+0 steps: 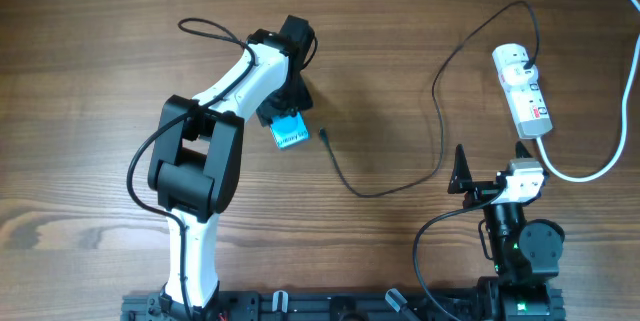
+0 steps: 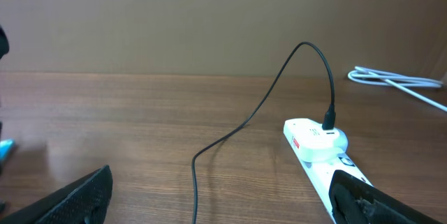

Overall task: Plug charger to phone and switch on socket
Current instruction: 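Lower the left gripper and grasp the phone's top edge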

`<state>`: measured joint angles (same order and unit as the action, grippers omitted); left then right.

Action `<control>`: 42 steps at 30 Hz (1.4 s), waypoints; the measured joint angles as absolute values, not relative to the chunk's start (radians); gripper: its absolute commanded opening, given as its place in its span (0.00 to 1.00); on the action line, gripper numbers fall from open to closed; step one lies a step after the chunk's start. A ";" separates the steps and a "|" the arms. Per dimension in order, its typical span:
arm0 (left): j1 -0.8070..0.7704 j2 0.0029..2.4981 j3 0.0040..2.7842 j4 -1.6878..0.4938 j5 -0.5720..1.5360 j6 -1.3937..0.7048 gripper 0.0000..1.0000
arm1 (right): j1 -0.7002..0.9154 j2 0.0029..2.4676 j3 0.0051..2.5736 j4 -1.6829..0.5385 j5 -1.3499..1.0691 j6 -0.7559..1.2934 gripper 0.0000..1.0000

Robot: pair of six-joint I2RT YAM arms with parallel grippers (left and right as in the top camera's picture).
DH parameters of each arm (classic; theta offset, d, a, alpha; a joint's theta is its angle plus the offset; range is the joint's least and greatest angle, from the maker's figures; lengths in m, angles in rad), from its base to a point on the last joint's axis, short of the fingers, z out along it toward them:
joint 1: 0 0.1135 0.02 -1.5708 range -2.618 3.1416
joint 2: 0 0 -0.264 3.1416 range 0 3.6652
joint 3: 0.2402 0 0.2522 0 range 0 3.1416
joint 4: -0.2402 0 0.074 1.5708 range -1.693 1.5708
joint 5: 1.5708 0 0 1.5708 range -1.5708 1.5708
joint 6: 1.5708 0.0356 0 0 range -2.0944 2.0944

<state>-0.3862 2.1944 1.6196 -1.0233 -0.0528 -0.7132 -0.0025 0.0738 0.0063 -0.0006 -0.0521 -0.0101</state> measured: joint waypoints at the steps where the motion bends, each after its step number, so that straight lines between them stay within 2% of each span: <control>1: -0.386 2.194 1.620 -1.065 -0.036 -0.713 0.82 | -0.002 0.074 0.006 -0.001 -0.052 -0.010 1.00; 3: -0.386 2.194 1.619 -1.105 -0.018 -0.710 1.00 | -0.002 0.074 0.006 -0.001 -0.052 -0.010 1.00; 21: -0.384 2.194 1.614 -1.056 0.018 -0.678 1.00 | -0.002 0.074 0.006 -0.001 -0.052 -0.010 1.00; 32: -0.314 2.194 1.611 -1.018 0.042 -0.648 1.00 | -0.002 0.074 0.006 -0.001 -0.052 -0.010 1.00; 39: -0.356 2.194 1.603 -1.065 0.070 -0.580 1.00 | -0.002 0.074 0.006 -0.001 -0.052 -0.010 1.00; 40: -0.370 2.193 1.597 -1.068 0.075 -0.577 0.99 | -0.002 0.074 0.006 -0.001 -0.052 -0.010 1.00; 42: -0.382 2.185 1.583 -1.056 0.074 -0.578 0.92 | -0.002 0.074 0.006 -0.001 -0.052 -0.010 1.00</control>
